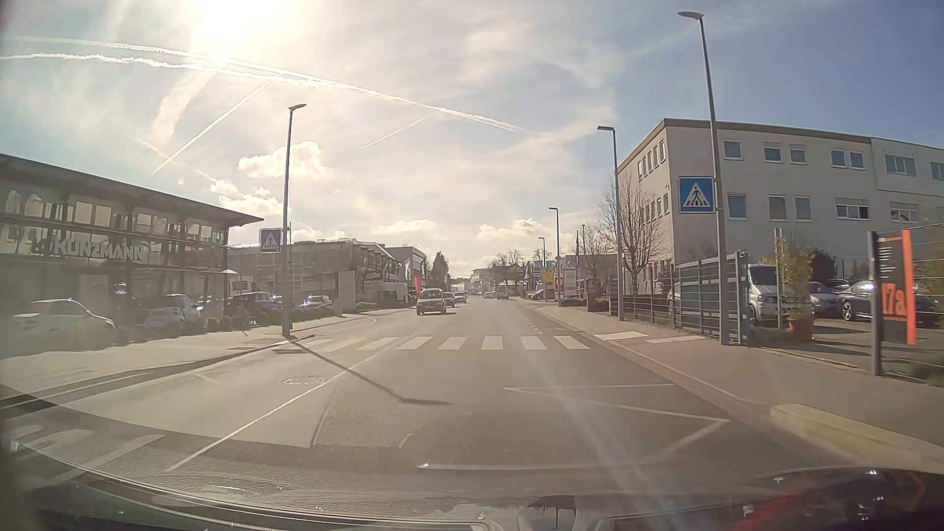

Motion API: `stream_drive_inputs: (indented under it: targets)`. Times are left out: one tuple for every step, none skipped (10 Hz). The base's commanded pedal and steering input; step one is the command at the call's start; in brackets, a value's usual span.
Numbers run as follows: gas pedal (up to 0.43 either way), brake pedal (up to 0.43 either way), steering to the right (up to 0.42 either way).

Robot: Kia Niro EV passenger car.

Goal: Follow the waypoints while adhering to traffic rules and regulations

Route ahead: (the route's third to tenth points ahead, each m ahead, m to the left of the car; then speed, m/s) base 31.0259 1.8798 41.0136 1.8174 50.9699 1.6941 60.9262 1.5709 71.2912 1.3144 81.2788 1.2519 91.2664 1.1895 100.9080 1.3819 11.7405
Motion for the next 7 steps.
stream_drive_inputs:
  targets:
    - [0.087,0.0,-0.005]
    - [0.087,0.0,-0.005]
    - [0.098,0.0,-0.005]
    - [0.13,0.0,-0.004]
    - [0.13,0.0,-0.005]
    - [0.13,0.0,-0.004]
    - [0.13,0.0,-0.005]
